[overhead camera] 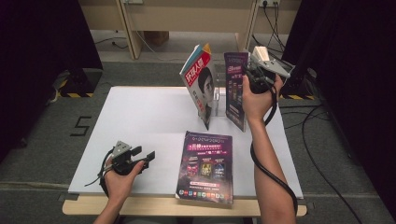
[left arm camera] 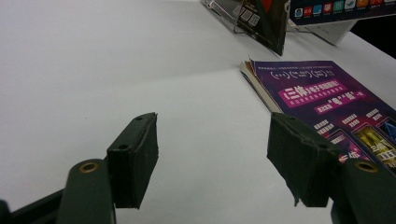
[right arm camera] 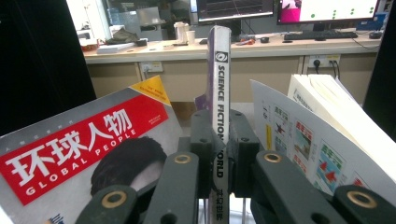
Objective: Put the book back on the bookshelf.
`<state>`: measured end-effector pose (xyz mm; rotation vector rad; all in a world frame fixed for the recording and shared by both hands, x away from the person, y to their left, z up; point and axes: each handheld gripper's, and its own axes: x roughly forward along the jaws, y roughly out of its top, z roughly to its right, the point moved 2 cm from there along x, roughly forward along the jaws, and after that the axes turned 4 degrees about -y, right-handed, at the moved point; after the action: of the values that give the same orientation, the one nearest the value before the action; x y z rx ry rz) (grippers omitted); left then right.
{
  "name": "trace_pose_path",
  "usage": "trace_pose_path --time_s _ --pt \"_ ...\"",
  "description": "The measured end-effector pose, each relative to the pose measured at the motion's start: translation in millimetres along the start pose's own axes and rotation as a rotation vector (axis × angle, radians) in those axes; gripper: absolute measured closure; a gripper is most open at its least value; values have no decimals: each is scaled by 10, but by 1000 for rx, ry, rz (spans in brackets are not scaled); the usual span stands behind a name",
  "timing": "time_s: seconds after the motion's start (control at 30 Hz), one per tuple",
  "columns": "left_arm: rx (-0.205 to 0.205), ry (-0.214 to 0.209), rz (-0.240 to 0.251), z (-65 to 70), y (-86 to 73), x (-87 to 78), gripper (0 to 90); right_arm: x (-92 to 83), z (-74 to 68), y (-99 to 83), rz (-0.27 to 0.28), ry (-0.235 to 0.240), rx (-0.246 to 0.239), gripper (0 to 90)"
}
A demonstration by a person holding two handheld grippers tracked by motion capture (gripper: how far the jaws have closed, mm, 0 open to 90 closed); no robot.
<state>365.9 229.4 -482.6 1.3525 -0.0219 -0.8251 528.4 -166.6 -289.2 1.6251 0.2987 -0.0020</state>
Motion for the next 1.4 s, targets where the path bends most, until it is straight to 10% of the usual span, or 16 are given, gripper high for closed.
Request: trace_pose_path --time_s 1.1,1.4 --pt "-5 -7 -7 -3 -35 21 329 450 -31 10 29 -60 1 830" --pt "-6 -14 -11 10 -45 26 329 329 -20 -122 52 -86 -28 826"
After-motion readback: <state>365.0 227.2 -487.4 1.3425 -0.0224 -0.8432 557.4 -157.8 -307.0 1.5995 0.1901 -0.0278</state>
